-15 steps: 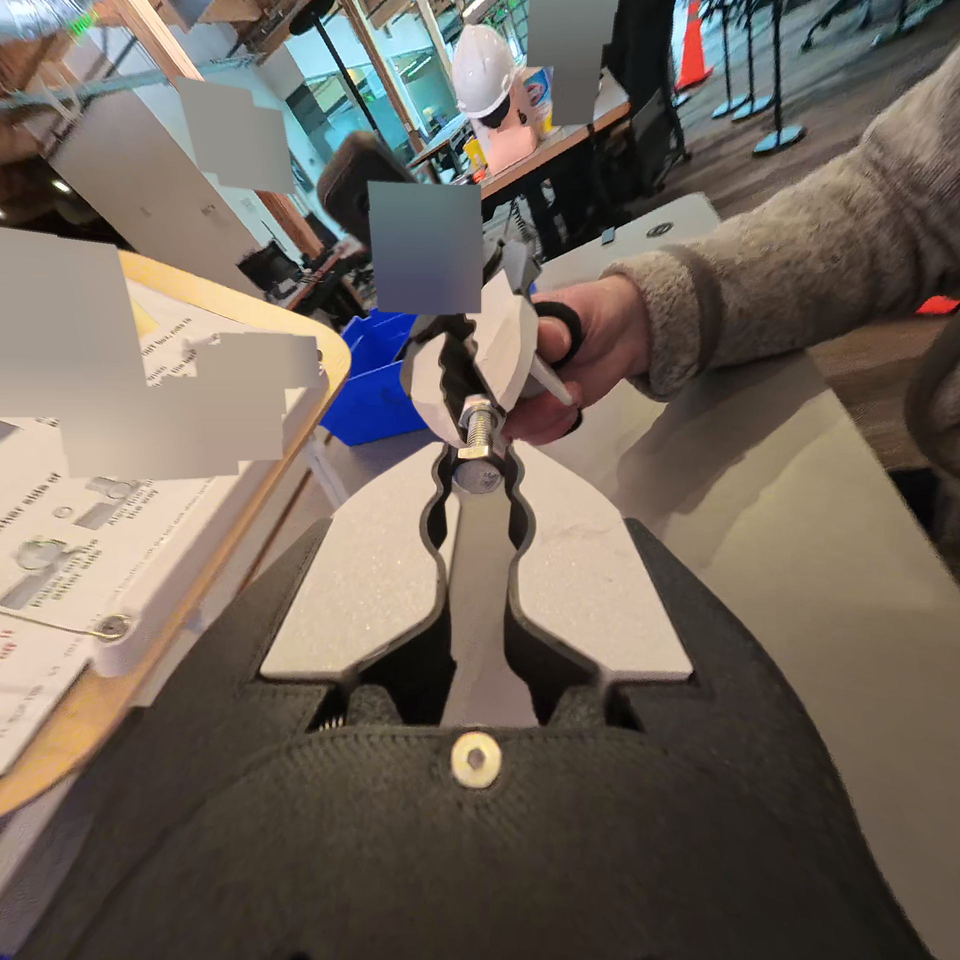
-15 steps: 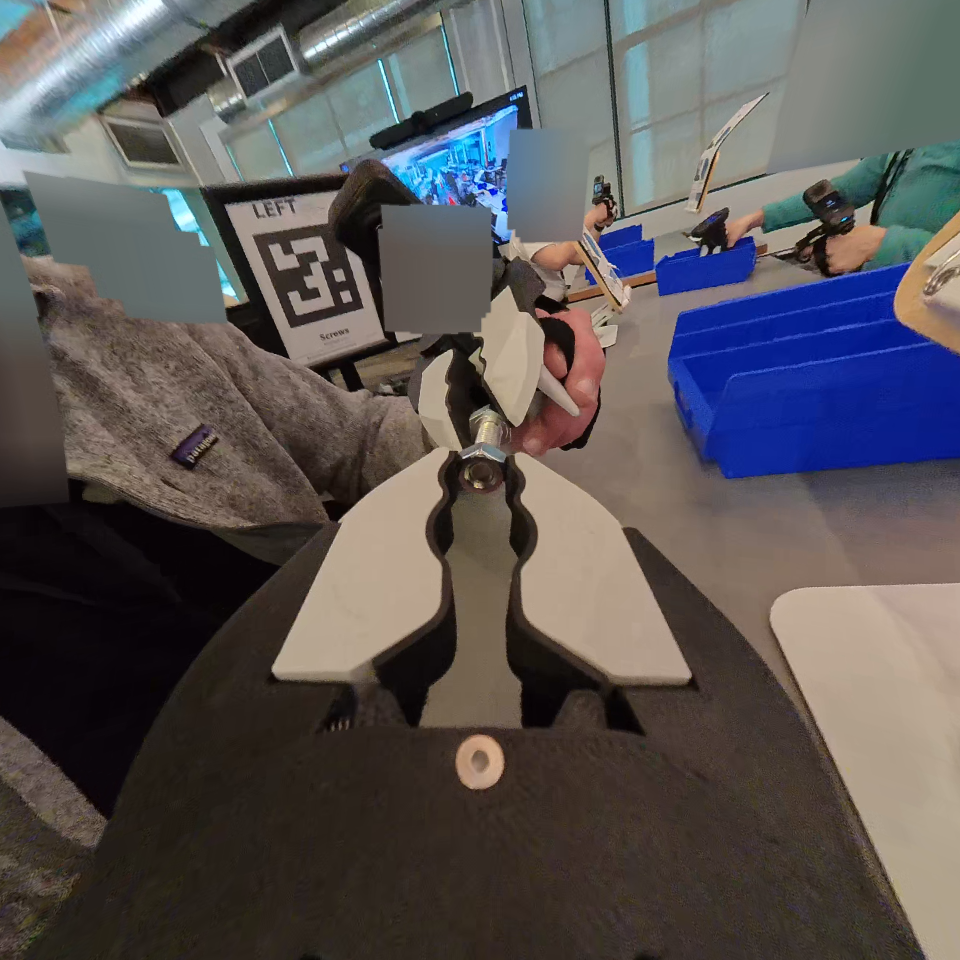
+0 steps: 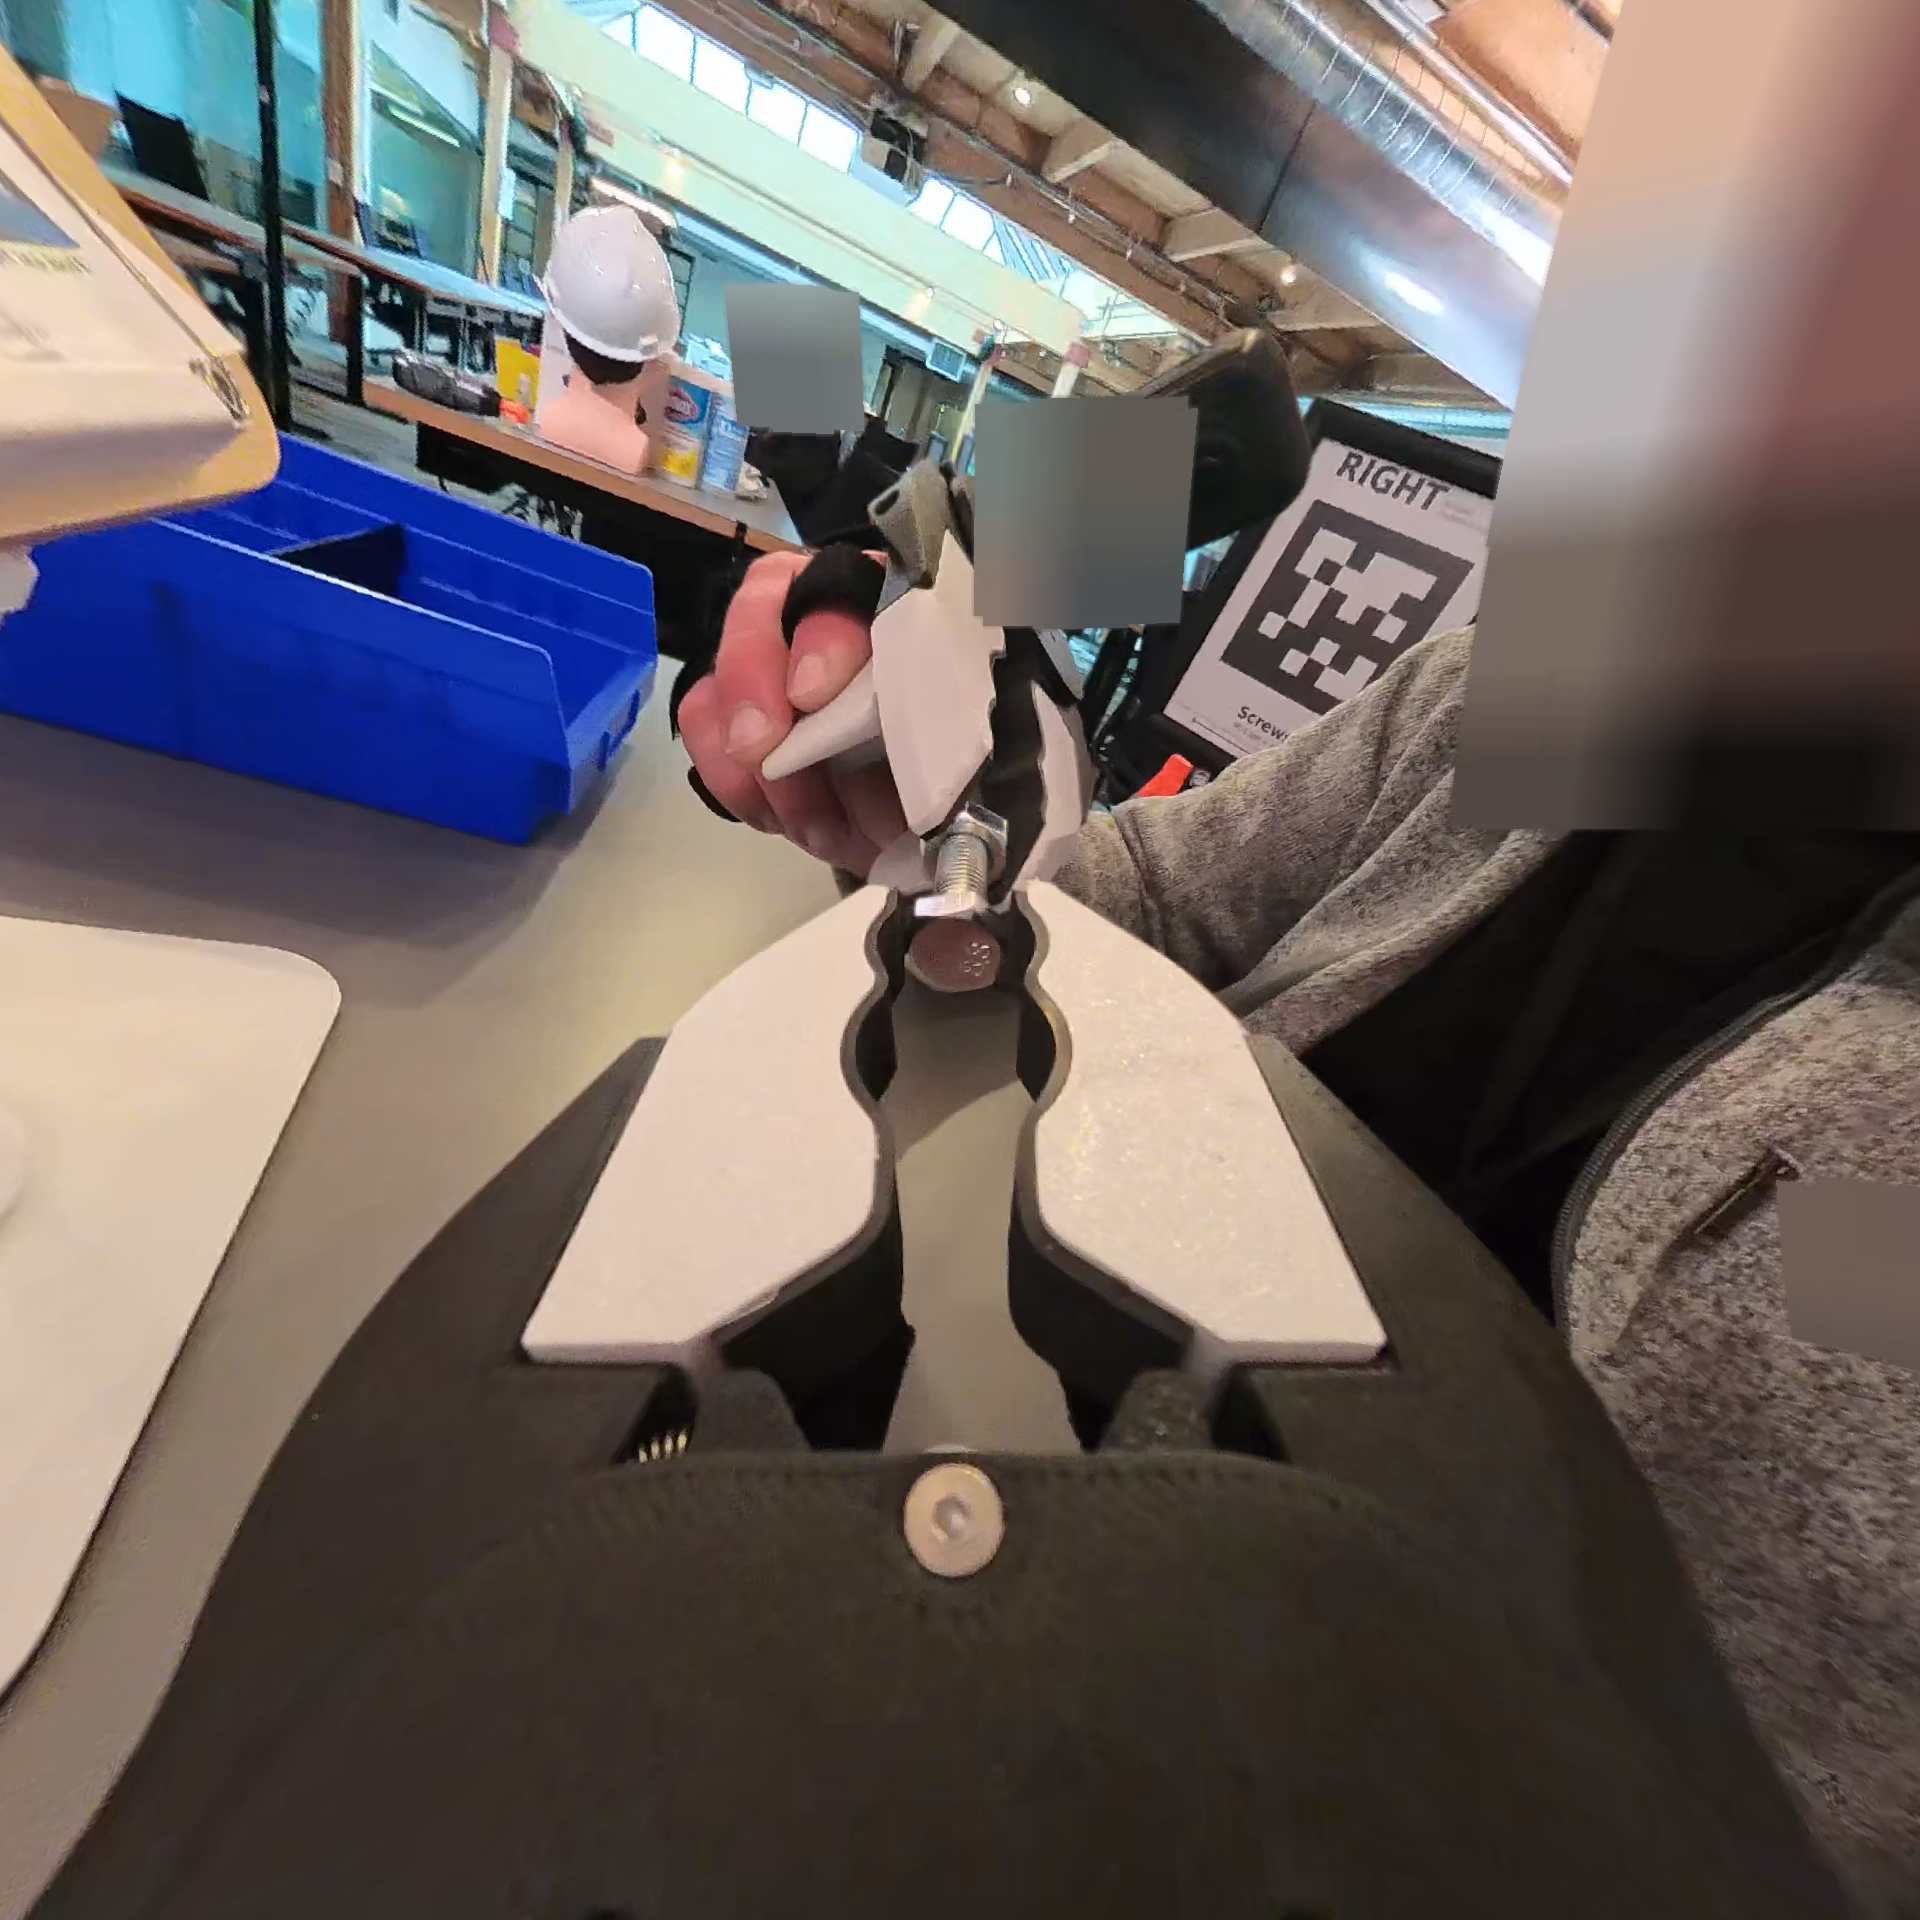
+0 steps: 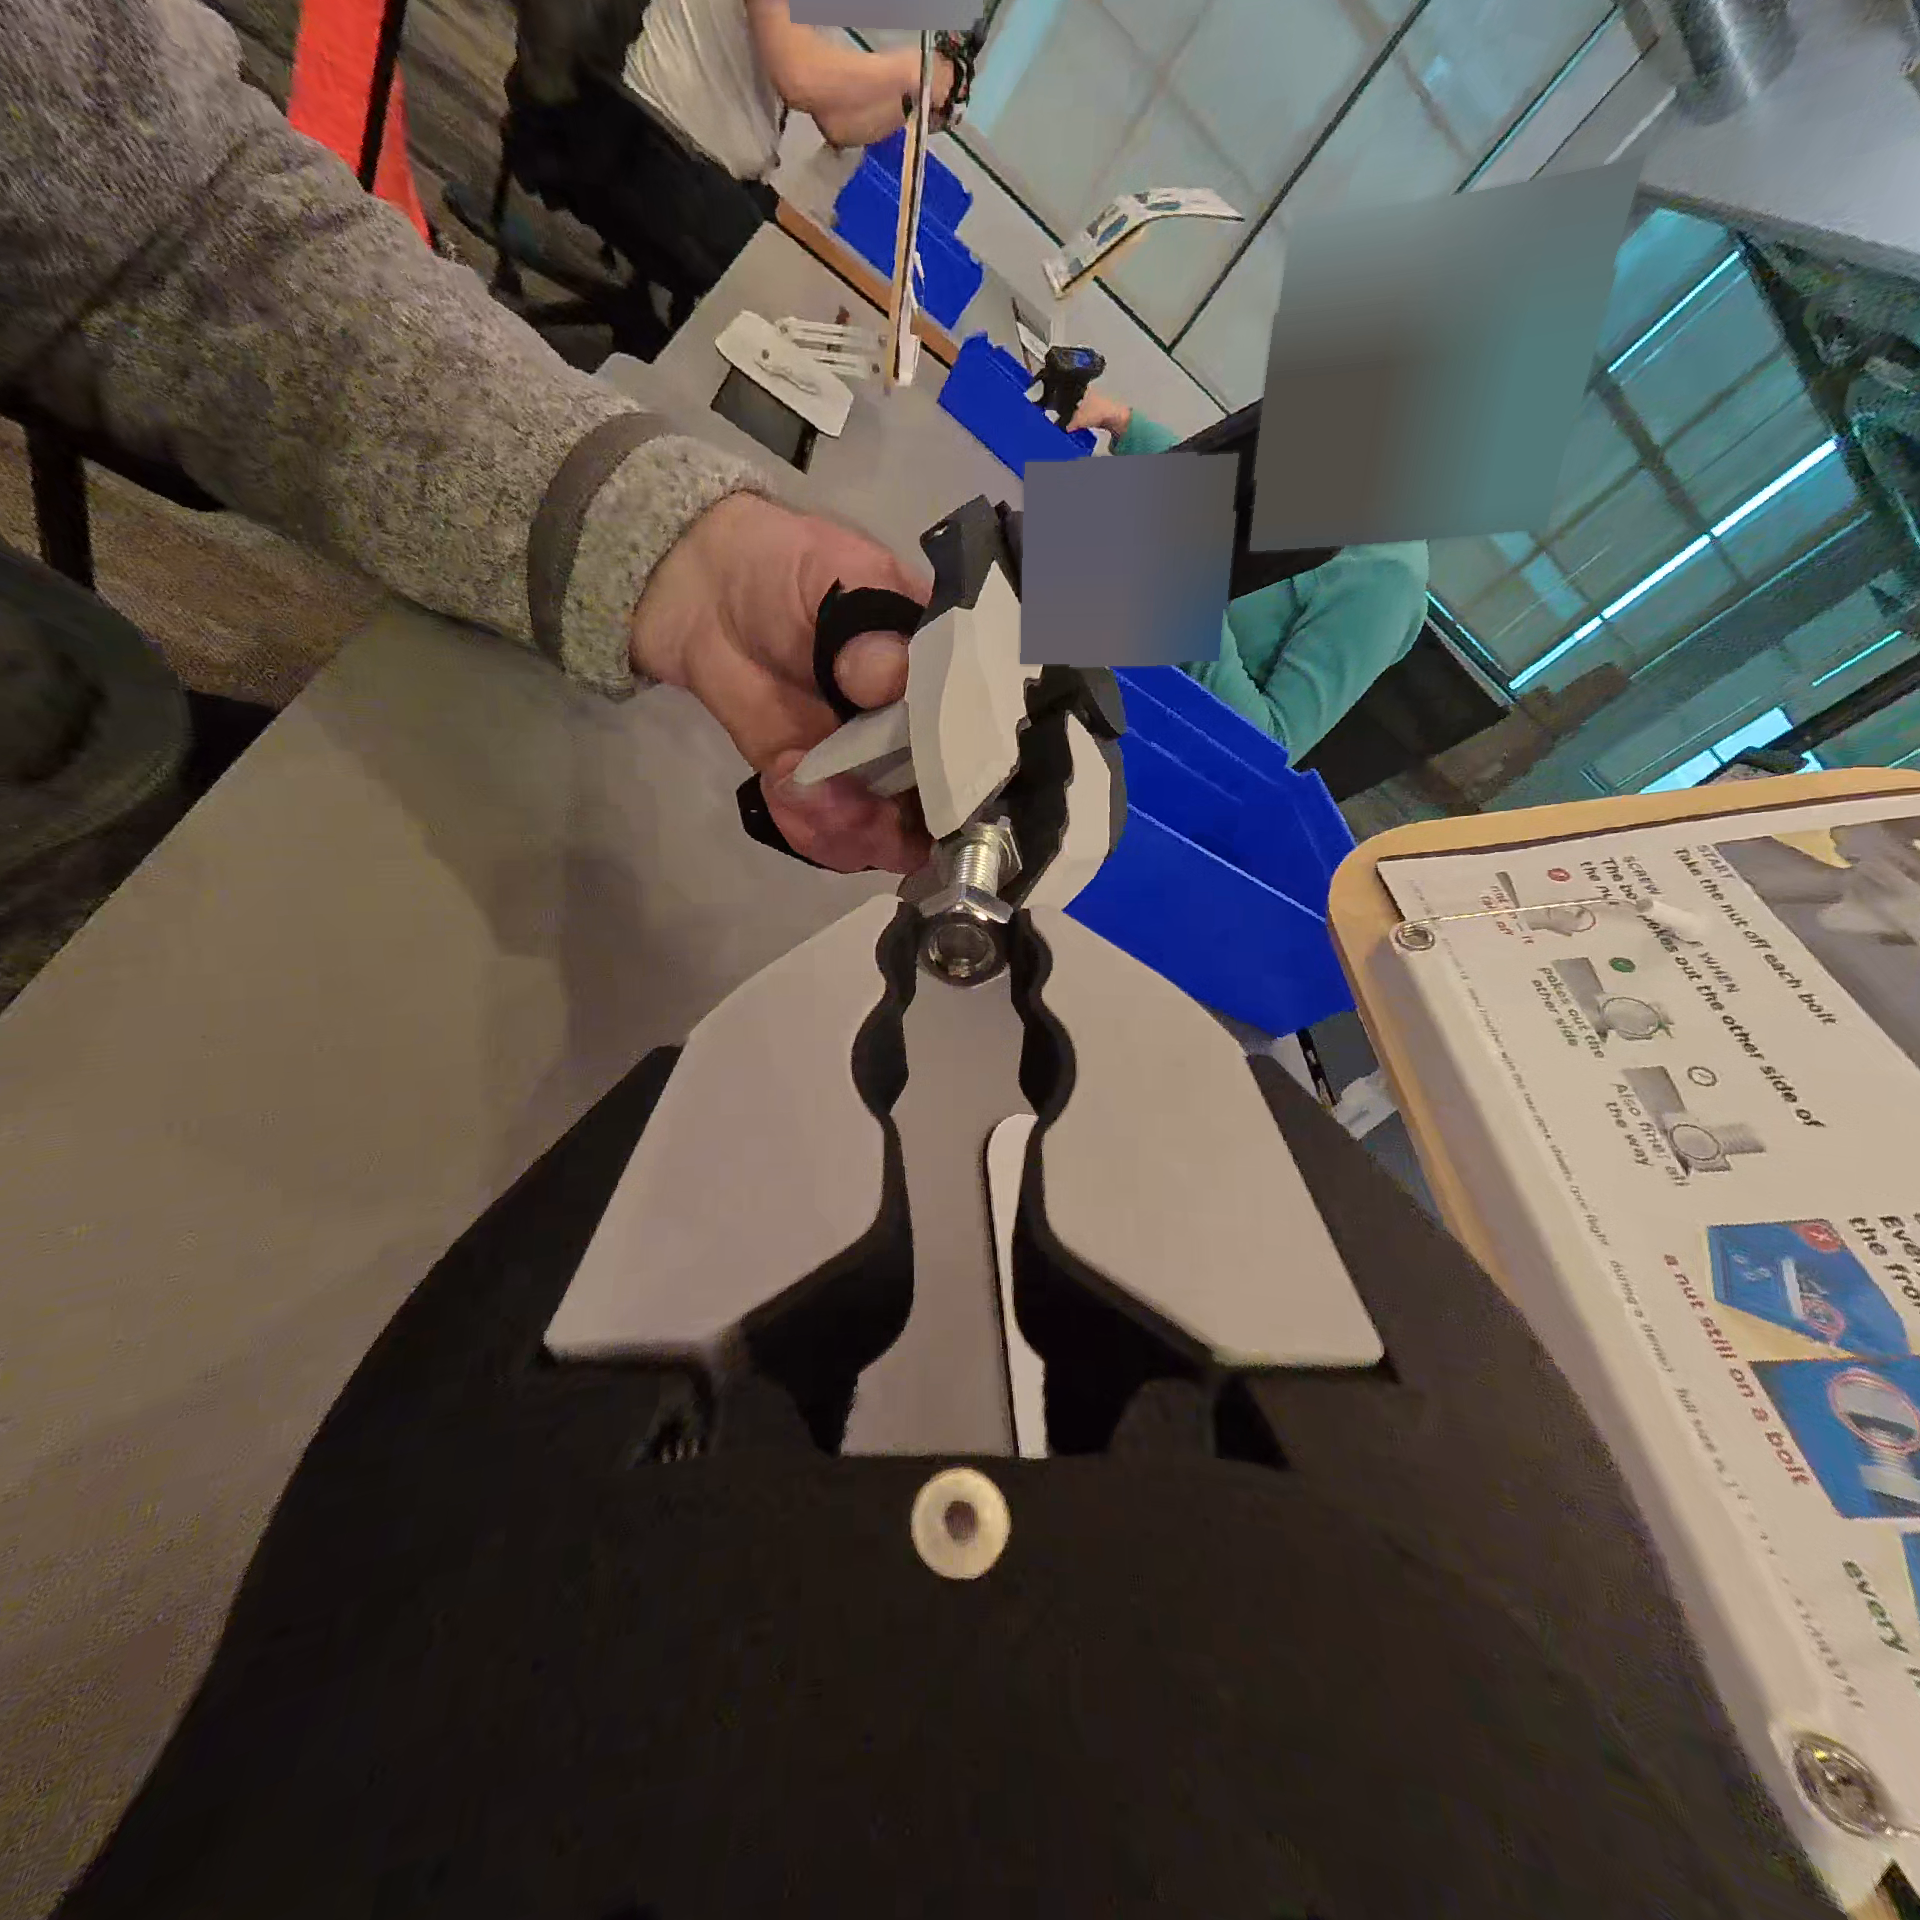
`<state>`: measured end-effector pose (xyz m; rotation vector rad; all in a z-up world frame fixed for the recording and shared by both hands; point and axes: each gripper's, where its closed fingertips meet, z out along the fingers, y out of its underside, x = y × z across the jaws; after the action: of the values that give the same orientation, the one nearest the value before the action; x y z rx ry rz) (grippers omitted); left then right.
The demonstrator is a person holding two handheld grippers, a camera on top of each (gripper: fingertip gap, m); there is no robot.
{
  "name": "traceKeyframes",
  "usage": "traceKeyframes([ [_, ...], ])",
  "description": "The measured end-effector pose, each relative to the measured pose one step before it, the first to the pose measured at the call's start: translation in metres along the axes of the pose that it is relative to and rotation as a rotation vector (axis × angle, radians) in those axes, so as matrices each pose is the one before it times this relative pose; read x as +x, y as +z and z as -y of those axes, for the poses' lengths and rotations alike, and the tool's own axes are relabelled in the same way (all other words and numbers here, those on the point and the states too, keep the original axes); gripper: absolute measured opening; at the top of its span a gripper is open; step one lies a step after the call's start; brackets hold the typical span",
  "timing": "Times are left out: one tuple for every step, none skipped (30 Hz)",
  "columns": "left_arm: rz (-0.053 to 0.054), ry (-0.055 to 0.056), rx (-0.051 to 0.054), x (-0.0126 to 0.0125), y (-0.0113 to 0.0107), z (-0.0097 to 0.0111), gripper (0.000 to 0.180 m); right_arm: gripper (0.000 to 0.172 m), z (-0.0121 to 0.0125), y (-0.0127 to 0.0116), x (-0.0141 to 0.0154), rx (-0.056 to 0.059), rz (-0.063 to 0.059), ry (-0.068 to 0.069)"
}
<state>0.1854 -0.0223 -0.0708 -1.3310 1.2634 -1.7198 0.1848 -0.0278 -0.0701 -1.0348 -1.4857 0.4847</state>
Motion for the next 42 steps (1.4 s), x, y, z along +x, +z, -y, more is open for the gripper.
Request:
traceKeyframes([
  [0.0074, 0.0231, -0.0031, -0.00014, 0.00063, 0.00004, 0.018, 0.018, 0.00015, -0.00051, 0.00046, 0.0090, 0.0096, 0.0202],
  [0.0131, 0.0250, -0.0009, -0.00042, 0.00068, 0.00104, 0.018, 0.018, 0.00050, -0.00082, 0.00095, 0.0157, 0.0099, 0.0295],
  [0.0139, 0.0182, 0.0038, -0.00032, 0.00045, 0.00202, 0.019, 0.018, 0.00091, -0.00069, 0.00156, 0.0197, 0.0057, 0.0321],
  [0.0104, 0.0203, -0.0050, -0.00016, 0.00042, 0.00053, 0.019, 0.018, 0.00061, -0.00058, 0.00148, 0.0182, 0.0103, 0.0401],
  [0.0101, 0.0246, -0.0061, 0.00001, 0.00044, 0.00031, 0.025, 0.018, 0.00046, -0.00109, 0.00177, 0.0179, 0.0086, 0.0417],
  [0.0192, 0.0295, 0.0015, -0.00106, 0.00001, 0.00139, 0.036, 0.018, 0.00074, -0.00088, 0.00213, 0.0236, 0.0084, 0.0432],
  [0.0248, 0.0472, 0.0008, -0.00092, -0.00004, 0.00181, 0.047, 0.018, 0.00095, -0.00158, 0.00268, 0.0260, 0.0123, 0.0533],
  [0.0415, 0.0637, -0.0115, -0.00190, -0.00021, 0.00060, 0.052, 0.018, 0.00108, -0.00186, 0.00324, 0.0267, 0.0092, 0.0579],
  [0.0630, 0.0849, -0.0202, -0.00337, -0.00029, 0.00016, 0.052, 0.018, 0.00293, -0.00235, 0.00304, 0.0385, 0.0097, 0.0539],
  [0.0653, 0.1057, -0.0220, -0.00203, -0.00020, 0.00065, 0.052, 0.018, 0.00311, -0.00192, 0.00103, 0.0398, 0.0286, 0.0658],
  [0.0545, 0.1005, -0.0154, -0.00047, -0.00022, 0.00208, 0.052, 0.018, 0.00190, -0.00107, 0.00080, 0.0334, 0.0354, 0.0759],
  [0.0223, 0.0752, -0.0159, 0.00265, 0.00055, 0.00223, 0.053, 0.018, 0.00078, -0.00053, 0.00185, 0.0294, 0.0251, 0.0713],
  [0.0296, 0.0591, -0.0344, 0.00028, 0.00100, -0.00010, 0.051, 0.018, 0.00018, 0.00010, -0.00041, 0.0263, 0.0378, 0.0669],
  [0.0454, 0.0618, -0.0472, -0.00269, 0.00064, -0.00267, 0.047, 0.018, -0.00167, 0.00104, -0.00147, 0.0117, 0.0480, 0.0718],
  [0.0359, 0.0612, -0.0277, -0.00133, -0.00023, -0.00090, 0.043, 0.017, -0.00274, 0.00106, 0.00205, 0.0053, 0.0184, 0.0586],
  [0.0220, 0.0426, -0.0026, -0.00002, -0.00087, 0.00134, 0.036, 0.017, -0.00322, 0.00133, 0.00245, 0.0011, 0.0085, 0.0441],
  [0.0163, 0.0218, -0.0033, -0.00043, -0.00053, 0.00078, 0.031, 0.017, -0.00301, 0.00183, -0.00076, -0.0031, 0.0278, 0.0416],
  [0.0044, 0.0210, -0.0064, 0.00054, -0.00028, -0.00020, 0.028, 0.017, -0.00106, 0.00161, -0.00042, 0.0061, 0.0199, 0.0310],
  [-0.0026, 0.0246, -0.0087, 0.00158, -0.00029, -0.00087, 0.022, 0.017, -0.00026, 0.00057, -0.00018, 0.0113, 0.0107, 0.0218],
  [0.0070, 0.0216, -0.0094, 0.00007, -0.00044, -0.00072, 0.019, 0.017, -0.00064, 0.00072, -0.00050, 0.0054, 0.0156, 0.0252],
  [0.0033, 0.0119, -0.0036, 0.00021, -0.00024, 0.00007, 0.019, 0.017, -0.00014, 0.00012, 0.00020, 0.0062, 0.0117, 0.0243],
  [-0.0067, 0.0007, -0.0019, 0.00076, 0.00009, 0.00013, 0.019, 0.017, 0.00063, -0.00036, 0.00026, 0.0100, 0.0106, 0.0182],
  [-0.0074, -0.0047, 0.0024, 0.00034, -0.00024, 0.00069, 0.019, 0.017, -0.00004, -0.00024, -0.00025, 0.0047, 0.0103, 0.0120],
  [-0.0041, -0.0090, 0.0001, -0.00008, -0.00027, -0.00003, 0.019, 0.017, -0.00004, 0.00026, 0.00012, 0.0018, 0.0025, 0.0038],
  [-0.0088, -0.0203, -0.0044, 0.00005, 0.00011, -0.00132, 0.019, 0.017, -0.00048, -0.00003, 0.00069, -0.0048, -0.0077, -0.0081],
  [-0.0185, -0.0399, -0.0046, 0.00028, 0.00007, -0.00132, 0.018, 0.017, -0.00115, 0.00001, 0.00080, -0.0107, -0.0127, -0.0181],
  [-0.0197, -0.0447, 0.0132, 0.00030, -0.00031, 0.00090, 0.018, 0.017, -0.00033, 0.00012, -0.00039, -0.0062, -0.0085, -0.0231],
  [-0.0203, -0.0505, 0.0225, 0.00016, -0.00067, 0.00191, 0.018, 0.017, 0.00043, 0.00036, -0.00114, -0.0017, -0.0088, -0.0294],
  [-0.0260, -0.0587, 0.0180, 0.00016, -0.00040, 0.00095, 0.018, 0.017, 0.00055, 0.00054, -0.00026, -0.0074, -0.0154, -0.0372],
  [-0.0300, -0.0601, 0.0121, 0.00035, -0.00019, 0.00001, 0.018, 0.018, -0.00062, 0.00018, -0.00062, -0.0167, -0.0227, -0.0471],
  [-0.0299, -0.0574, 0.0133, 0.00035, -0.00036, 0.00008, 0.018, 0.018, -0.00068, 0.00053, -0.00022, -0.0226, -0.0326, -0.0647],
  [-0.0359, -0.0662, 0.0182, 0.00081, -0.00034, 0.00011, 0.018, 0.018, -0.00025, 0.00033, -0.00084, -0.0264, -0.0375, -0.0824],
  [-0.0597, -0.0958, 0.0259, 0.00209, -0.00042, 0.00087, 0.018, 0.018, -0.00051, 0.00058, -0.00195, -0.0356, -0.0371, -0.1004],
  [-0.0640, -0.1083, 0.0285, 0.00157, -0.00074, 0.00096, 0.018, 0.018, -0.00115, 0.00088, -0.00188, -0.0477, -0.0478, -0.1231],
  [-0.0715, -0.1046, 0.0381, 0.00234, -0.00086, 0.00086, 0.017, 0.018, -0.00049, 0.00093, -0.00220, -0.0498, -0.0481, -0.1344],
  [-0.0835, -0.1168, 0.0317, 0.00261, -0.00056, -0.00082, 0.017, 0.018, 0.00153, 0.00048, -0.00247, -0.0398, -0.0399, -0.1195],
  [-0.0638, -0.1063, 0.0318, -0.00008, -0.00057, -0.00123, 0.017, 0.018, 0.00060, 0.00064, -0.00145, -0.0487, -0.0441, -0.1050],
  [-0.0510, -0.0928, 0.0241, -0.00088, -0.00037, -0.00197, 0.017, 0.018, -0.00198, 0.00072, -0.00148, -0.0626, -0.0395, -0.1064],
  [-0.0417, -0.0610, -0.0003, -0.00111, -0.00011, -0.00417, 0.017, 0.018, -0.00195, 0.00046, -0.00290, -0.0521, -0.0234, -0.0961],
  [-0.0063, -0.0189, 0.0068, -0.00322, -0.00063, -0.00218, 0.017, 0.017, -0.00374, 0.00091, -0.00204, -0.0494, -0.0175, -0.0661],
  [-0.0034, -0.0120, 0.0068, -0.00231, -0.00070, -0.00097, 0.017, 0.018, -0.00308, 0.00095, -0.00123, -0.0308, -0.0093, -0.0365],
  [-0.0147, -0.0053, -0.0016, 0.00009, -0.00007, -0.00120, 0.017, 0.018, 0.00020, 0.00045, -0.00104, -0.0013, 0.0040, -0.0024],
])
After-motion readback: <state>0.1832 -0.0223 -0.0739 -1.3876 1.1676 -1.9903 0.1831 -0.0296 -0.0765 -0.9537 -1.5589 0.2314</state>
